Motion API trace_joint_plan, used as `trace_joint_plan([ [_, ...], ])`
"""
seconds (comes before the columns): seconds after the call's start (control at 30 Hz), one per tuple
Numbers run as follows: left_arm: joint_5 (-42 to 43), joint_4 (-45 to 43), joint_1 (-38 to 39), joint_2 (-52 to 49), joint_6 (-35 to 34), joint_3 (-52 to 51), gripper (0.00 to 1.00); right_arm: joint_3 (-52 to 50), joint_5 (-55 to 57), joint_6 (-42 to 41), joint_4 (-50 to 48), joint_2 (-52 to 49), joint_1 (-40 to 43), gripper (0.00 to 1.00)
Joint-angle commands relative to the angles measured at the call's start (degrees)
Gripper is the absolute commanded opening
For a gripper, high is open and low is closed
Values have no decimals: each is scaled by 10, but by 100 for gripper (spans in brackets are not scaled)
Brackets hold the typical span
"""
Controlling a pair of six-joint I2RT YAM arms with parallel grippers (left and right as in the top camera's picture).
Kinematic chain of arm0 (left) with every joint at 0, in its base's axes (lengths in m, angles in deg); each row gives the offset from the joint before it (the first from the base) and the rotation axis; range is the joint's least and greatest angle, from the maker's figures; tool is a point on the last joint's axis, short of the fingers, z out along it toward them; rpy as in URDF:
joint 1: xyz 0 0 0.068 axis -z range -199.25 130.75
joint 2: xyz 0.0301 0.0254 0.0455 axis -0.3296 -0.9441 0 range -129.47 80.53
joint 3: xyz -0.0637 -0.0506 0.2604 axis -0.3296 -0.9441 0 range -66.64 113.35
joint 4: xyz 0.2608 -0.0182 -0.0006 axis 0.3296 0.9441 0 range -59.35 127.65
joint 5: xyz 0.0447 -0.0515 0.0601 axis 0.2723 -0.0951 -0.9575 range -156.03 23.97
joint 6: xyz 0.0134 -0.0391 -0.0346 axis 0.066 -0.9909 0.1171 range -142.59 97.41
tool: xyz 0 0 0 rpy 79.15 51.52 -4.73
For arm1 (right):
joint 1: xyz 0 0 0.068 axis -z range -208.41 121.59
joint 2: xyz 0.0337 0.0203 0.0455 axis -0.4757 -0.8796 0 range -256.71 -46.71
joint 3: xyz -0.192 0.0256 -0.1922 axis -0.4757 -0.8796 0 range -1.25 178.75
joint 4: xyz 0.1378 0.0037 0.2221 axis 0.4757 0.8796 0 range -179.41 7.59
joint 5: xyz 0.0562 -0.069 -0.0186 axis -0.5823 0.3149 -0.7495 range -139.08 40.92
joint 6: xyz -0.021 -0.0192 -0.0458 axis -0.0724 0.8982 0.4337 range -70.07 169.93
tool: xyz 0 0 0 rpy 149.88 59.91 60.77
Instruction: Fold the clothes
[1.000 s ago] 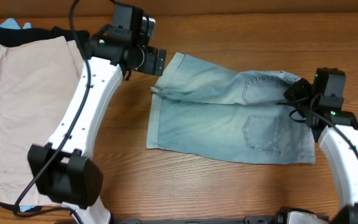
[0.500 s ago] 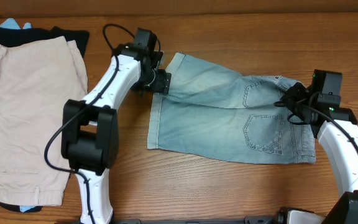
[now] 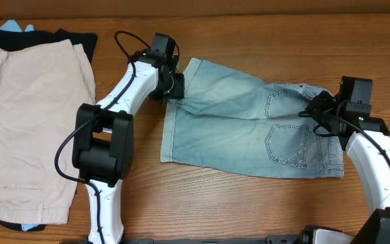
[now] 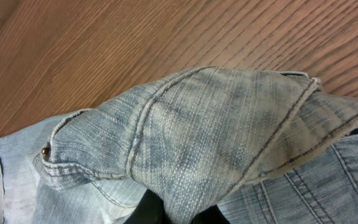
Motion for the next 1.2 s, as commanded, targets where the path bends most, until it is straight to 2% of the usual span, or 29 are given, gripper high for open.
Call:
trace_joint_plan([
  [0.0,9,4,5,-4,-6,-2,31,19,3,7,-2,0,1,4],
  [0.07,9,9,5,-4,-5,-2,21,19,3,7,-1,0,1,4],
  [0.13,7,12,5,-4,-2,-2,4,19,3,9,1,0,1,4],
  [0.3,-8,36,-9,5,5,22,4,21,-4,16,10,5,1,4],
  [0.47,-9,104,-38,55,23,92,4,61,-14,28,85,48,1,4],
  [0.63,-31,162,-61,153,29,139,4,131,-12,45,189,118,1,4],
  [0.9,-94,209,-64,313,42,143,4,193,-10,59,311,216,1,4],
  [1.17,-101,250,-65,420,44,143,4,247,-10,60,412,305,1,4],
])
